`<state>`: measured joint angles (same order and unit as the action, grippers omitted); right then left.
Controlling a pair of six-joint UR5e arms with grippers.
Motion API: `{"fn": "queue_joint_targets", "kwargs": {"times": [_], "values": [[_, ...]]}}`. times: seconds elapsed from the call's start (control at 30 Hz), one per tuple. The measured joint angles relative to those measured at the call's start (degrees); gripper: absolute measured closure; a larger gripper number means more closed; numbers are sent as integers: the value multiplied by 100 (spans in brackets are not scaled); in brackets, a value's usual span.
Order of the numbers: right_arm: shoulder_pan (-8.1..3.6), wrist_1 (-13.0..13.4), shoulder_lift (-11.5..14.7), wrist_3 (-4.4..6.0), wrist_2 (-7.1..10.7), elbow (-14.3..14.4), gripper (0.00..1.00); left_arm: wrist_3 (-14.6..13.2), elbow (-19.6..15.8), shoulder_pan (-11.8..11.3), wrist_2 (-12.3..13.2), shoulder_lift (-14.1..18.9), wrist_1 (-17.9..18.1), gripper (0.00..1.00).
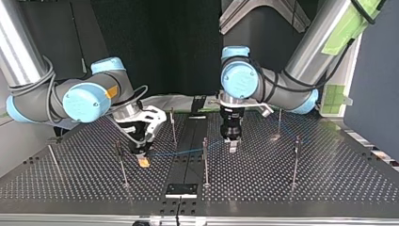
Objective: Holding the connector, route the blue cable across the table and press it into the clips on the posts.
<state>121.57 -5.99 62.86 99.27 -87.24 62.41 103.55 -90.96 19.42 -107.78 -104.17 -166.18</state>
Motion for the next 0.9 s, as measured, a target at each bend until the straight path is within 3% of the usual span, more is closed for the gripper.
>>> {"fn": "queue_joint_targets", "kwargs": {"times": [0.57, 0.9], "values": [[-26, -13, 2, 0, 2, 3, 100, 63, -606, 266, 31, 565, 102, 0], [-59, -16, 4, 6, 1, 3, 100, 176, -682, 424, 377, 686, 91, 0]]}}
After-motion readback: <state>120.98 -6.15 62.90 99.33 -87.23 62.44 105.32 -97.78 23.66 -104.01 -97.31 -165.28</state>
